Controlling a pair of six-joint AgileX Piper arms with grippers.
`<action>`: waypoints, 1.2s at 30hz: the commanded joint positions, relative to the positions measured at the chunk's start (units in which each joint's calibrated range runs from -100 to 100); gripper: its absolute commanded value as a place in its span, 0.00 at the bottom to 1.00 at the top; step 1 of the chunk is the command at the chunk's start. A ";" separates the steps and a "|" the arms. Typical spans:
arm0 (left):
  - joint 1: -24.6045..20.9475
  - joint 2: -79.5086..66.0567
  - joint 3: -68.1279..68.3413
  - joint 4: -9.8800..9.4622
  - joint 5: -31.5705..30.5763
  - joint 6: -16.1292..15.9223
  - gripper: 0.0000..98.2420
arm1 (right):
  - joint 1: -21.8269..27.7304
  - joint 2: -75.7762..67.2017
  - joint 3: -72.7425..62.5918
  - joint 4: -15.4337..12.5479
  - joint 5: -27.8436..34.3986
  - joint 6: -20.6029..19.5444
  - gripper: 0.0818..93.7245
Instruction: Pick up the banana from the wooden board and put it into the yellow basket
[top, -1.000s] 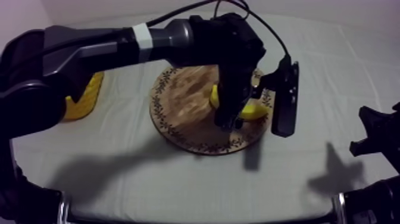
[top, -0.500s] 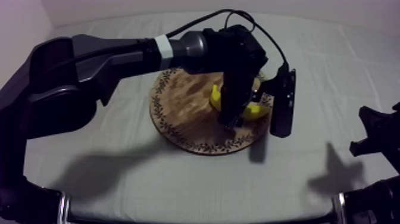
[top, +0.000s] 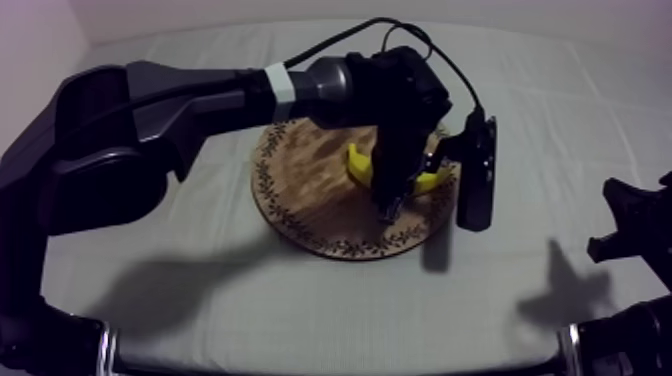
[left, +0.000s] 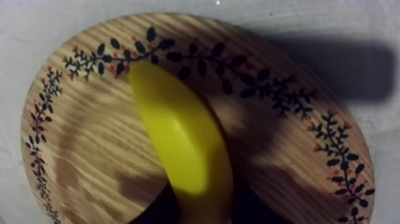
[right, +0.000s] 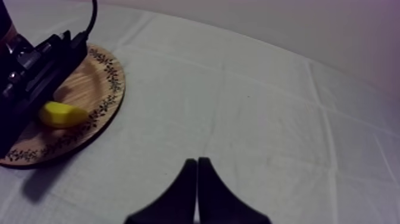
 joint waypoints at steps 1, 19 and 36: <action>0.07 -0.40 0.35 -0.03 -0.30 0.18 0.21 | -0.03 0.00 0.01 0.01 0.01 0.01 0.00; 2.28 -16.17 5.42 -2.71 -3.03 3.36 0.15 | -0.03 0.00 0.01 0.01 0.01 0.01 0.00; 1.52 -25.23 9.05 -1.18 -3.27 11.82 0.15 | -0.03 0.00 0.01 0.01 0.01 0.01 0.00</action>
